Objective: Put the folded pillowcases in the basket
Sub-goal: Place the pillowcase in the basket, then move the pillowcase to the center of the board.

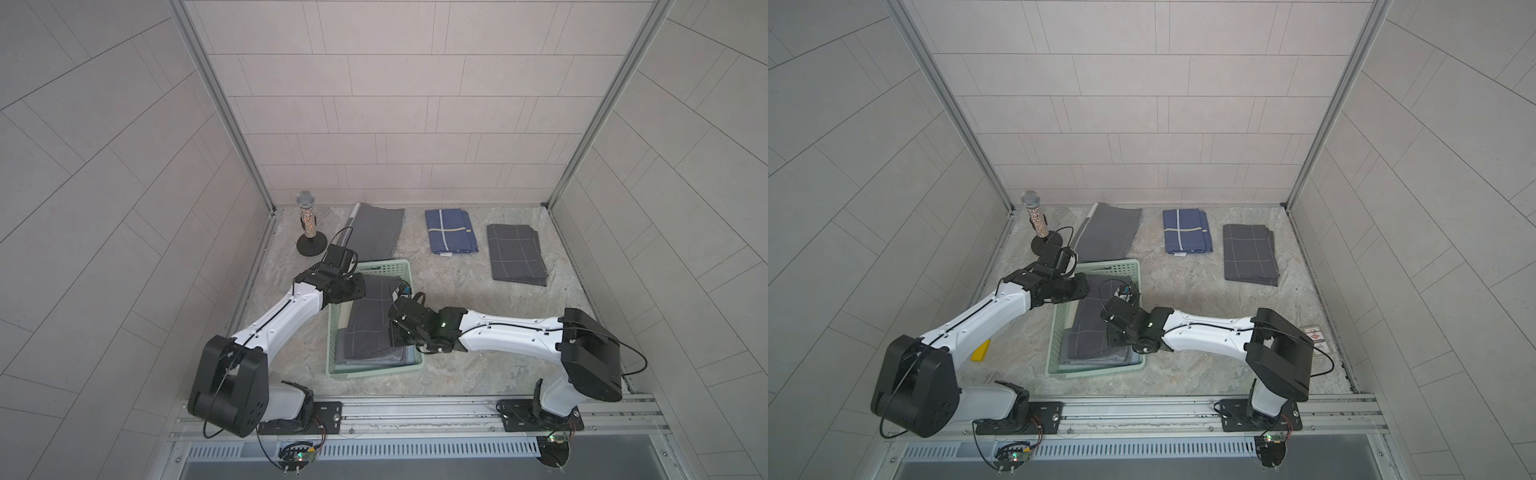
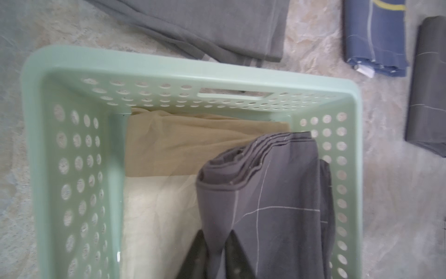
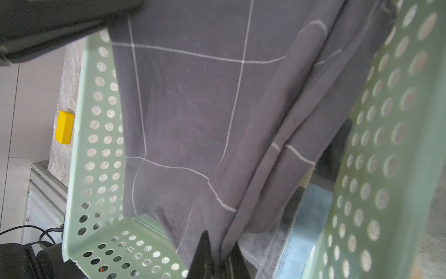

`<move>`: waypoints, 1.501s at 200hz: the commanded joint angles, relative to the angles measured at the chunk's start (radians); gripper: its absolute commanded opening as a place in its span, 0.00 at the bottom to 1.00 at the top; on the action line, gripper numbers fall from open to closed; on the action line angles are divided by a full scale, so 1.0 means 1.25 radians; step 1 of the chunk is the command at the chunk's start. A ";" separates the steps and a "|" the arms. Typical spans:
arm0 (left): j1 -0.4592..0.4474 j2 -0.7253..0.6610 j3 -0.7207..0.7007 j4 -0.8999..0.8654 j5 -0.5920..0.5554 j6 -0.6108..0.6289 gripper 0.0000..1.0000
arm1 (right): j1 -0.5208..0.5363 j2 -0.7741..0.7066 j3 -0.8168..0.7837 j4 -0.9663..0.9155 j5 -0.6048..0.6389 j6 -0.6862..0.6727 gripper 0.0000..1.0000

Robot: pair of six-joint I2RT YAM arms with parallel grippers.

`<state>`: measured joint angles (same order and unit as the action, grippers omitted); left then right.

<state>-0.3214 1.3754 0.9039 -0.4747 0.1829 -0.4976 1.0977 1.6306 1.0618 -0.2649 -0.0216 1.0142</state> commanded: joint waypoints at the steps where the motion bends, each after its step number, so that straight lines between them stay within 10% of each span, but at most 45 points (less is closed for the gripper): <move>1: 0.017 0.011 0.026 -0.031 -0.050 0.014 0.46 | 0.004 -0.007 -0.024 -0.010 0.011 0.007 0.36; 32: 0.022 -0.019 0.039 -0.067 -0.086 0.018 0.53 | 0.004 -0.071 -0.050 -0.059 0.055 -0.001 0.54; 99: 0.017 -0.120 0.074 -0.060 -0.012 -0.042 0.53 | -0.017 -0.295 -0.047 -0.226 0.199 -0.085 0.57; 139: -0.103 -0.128 0.085 -0.040 -0.010 -0.061 0.46 | -0.388 -0.413 -0.137 -0.273 0.104 -0.209 0.56; 160: -0.195 -0.095 0.106 -0.032 -0.041 -0.051 0.17 | -0.628 -0.386 -0.122 -0.276 0.023 -0.292 0.46; 172: -0.247 -0.069 0.120 -0.027 -0.068 -0.045 0.00 | -0.707 -0.332 -0.088 -0.279 0.006 -0.329 0.38; 199: -0.311 -0.011 0.139 -0.012 -0.090 -0.038 0.00 | -0.798 -0.168 0.008 -0.271 -0.011 -0.377 0.30; 249: -0.312 0.048 0.173 -0.040 -0.105 -0.029 0.44 | -0.831 0.141 0.233 -0.309 -0.010 -0.427 0.53; 300: -0.312 0.034 0.137 -0.009 -0.075 -0.038 0.49 | -0.850 0.314 0.325 -0.351 0.055 -0.427 0.50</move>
<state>-0.7136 1.4464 1.0943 -0.5003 0.0837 -0.5453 0.0559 1.9934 1.4517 -0.6331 -0.0059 0.4938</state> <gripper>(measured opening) 0.491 0.520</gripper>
